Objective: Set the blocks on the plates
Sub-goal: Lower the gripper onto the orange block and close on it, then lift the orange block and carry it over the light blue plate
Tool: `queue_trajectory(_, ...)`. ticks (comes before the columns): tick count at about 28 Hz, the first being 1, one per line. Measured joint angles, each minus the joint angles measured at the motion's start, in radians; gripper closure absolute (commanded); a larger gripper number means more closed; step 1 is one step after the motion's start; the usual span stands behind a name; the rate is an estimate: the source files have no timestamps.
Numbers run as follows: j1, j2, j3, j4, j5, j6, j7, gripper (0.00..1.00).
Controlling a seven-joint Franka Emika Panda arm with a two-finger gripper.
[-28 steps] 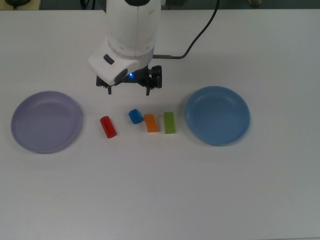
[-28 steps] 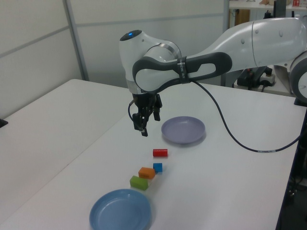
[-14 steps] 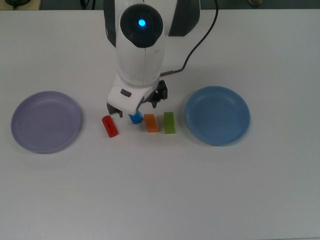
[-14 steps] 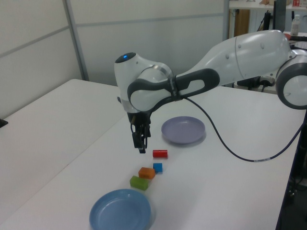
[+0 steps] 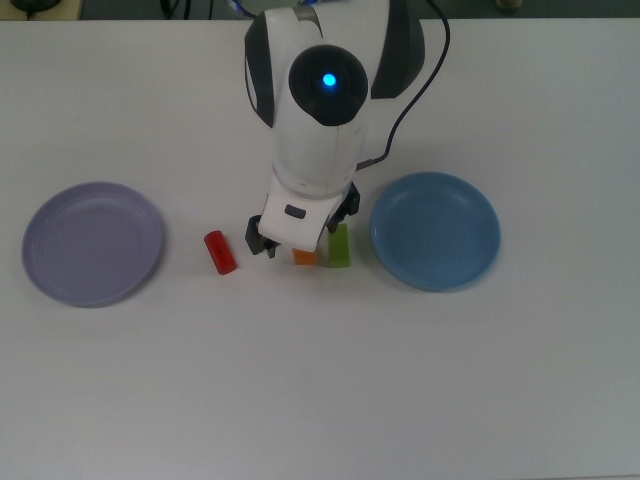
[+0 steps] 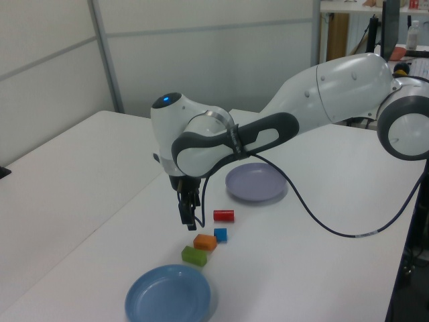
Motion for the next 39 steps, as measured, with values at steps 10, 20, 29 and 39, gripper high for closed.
queue_trajectory(10,0.002,0.056,-0.001,-0.013,-0.064,0.015,0.0,0.0)
queue_trajectory(20,0.028,0.068,-0.001,-0.027,-0.106,0.015,0.0,0.02)
queue_trajectory(29,0.032,0.083,-0.002,-0.033,-0.127,0.015,0.0,0.56)
queue_trajectory(39,0.032,0.083,-0.003,-0.033,-0.13,0.015,0.062,1.0)
